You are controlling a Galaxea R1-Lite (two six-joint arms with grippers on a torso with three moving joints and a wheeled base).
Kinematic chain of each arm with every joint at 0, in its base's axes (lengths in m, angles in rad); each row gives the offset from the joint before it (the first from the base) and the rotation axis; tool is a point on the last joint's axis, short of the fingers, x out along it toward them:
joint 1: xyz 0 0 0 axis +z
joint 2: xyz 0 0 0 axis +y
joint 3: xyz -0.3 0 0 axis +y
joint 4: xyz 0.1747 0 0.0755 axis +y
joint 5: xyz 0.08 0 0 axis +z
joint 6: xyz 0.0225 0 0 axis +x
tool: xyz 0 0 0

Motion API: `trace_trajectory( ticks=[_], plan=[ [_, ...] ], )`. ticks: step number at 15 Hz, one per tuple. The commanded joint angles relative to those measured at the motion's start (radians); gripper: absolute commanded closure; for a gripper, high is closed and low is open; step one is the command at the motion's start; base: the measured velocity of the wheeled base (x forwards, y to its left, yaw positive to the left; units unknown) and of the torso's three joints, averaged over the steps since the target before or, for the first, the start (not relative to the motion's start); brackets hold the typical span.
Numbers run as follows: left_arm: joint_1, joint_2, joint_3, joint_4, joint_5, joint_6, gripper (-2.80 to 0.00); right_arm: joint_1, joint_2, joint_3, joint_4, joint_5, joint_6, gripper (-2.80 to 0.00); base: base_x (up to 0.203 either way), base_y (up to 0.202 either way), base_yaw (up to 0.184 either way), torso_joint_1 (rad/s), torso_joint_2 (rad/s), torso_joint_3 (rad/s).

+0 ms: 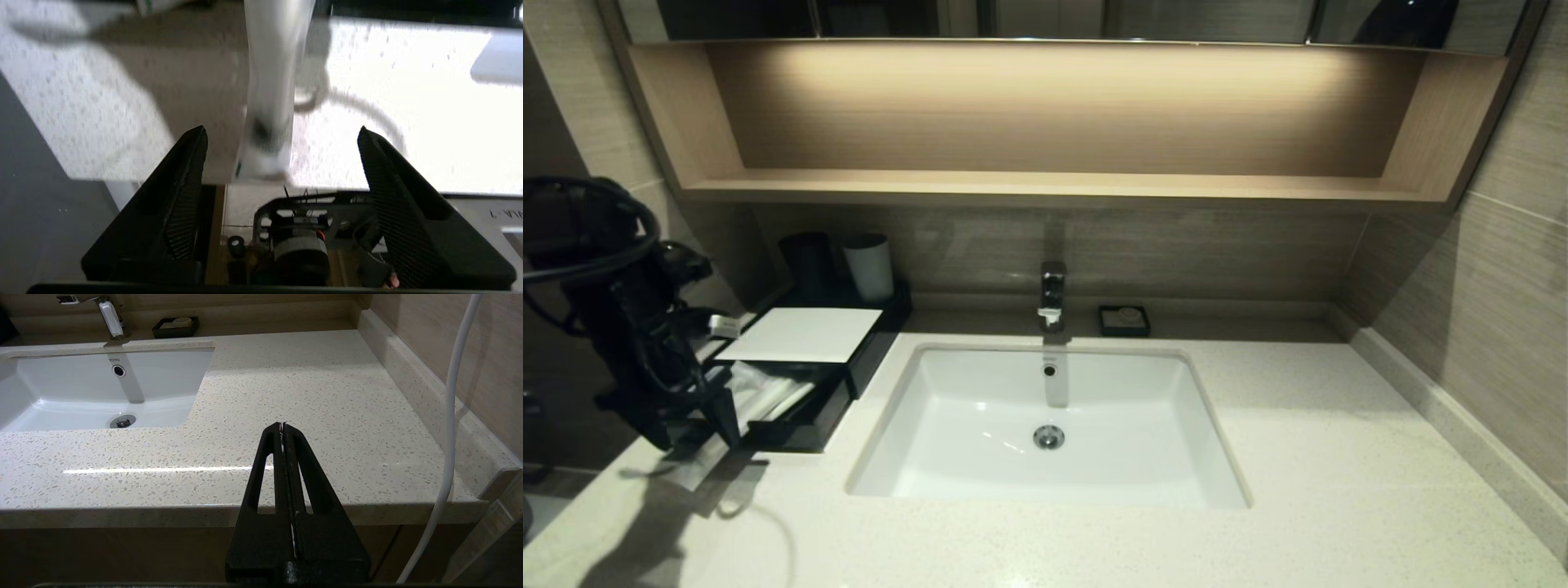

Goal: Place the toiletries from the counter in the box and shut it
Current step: Place the bathroom toiletry into the drawer

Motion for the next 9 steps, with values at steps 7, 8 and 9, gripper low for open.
trace_trajectory(
  ticks=[7, 8, 9],
  plan=[
    [0.208, -0.312, 0.29, 0.083, -0.023, 0.226, 0.0, 0.0, 0.0, 0.0, 0.0, 0.0, 0.0, 0.0, 0.0, 0.0, 0.0, 0.0, 0.0, 0.0],
    [0.21, -0.297, 0.293, 0.071, -0.023, 0.228, 0.0, 0.0, 0.002, 0.0, 0.0, 0.0, 0.0, 0.0, 0.0, 0.0, 0.0, 0.0, 0.0, 0.0],
    [0.21, -0.281, 0.295, 0.062, -0.023, 0.23, 0.0, 0.0, 0.001, 0.0, 0.0, 0.0, 0.0, 0.0, 0.0, 0.0, 0.0, 0.0, 0.0, 0.0]
  ],
)
